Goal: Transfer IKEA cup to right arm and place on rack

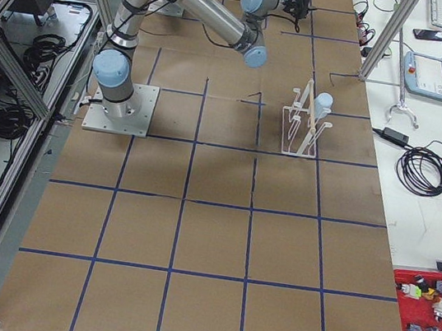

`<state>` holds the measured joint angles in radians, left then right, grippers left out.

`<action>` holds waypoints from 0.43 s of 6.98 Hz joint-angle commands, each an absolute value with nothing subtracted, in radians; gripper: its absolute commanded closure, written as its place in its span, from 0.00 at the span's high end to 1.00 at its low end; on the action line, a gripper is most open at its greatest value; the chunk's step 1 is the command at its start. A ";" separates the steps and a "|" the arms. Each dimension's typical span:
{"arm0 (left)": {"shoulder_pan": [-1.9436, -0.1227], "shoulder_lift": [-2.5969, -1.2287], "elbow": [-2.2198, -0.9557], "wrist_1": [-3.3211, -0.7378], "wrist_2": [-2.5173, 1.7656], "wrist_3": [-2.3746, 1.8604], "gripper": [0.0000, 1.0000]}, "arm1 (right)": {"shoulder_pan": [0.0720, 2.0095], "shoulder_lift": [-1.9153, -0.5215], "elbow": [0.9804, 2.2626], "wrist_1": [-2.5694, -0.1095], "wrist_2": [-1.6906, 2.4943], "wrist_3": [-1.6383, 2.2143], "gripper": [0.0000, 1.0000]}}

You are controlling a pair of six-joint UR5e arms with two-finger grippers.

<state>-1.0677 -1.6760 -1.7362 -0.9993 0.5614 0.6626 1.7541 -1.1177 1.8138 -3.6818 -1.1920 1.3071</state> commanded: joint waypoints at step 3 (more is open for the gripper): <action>-1.196 -1.776 -1.776 -0.740 0.321 0.712 0.00 | 1.746 -1.199 1.942 -3.656 -1.249 1.383 1.00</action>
<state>-1.1626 -1.7311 -1.7544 -0.8439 0.3853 0.7016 1.7482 -1.1665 1.8886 -3.6741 -1.2421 1.3325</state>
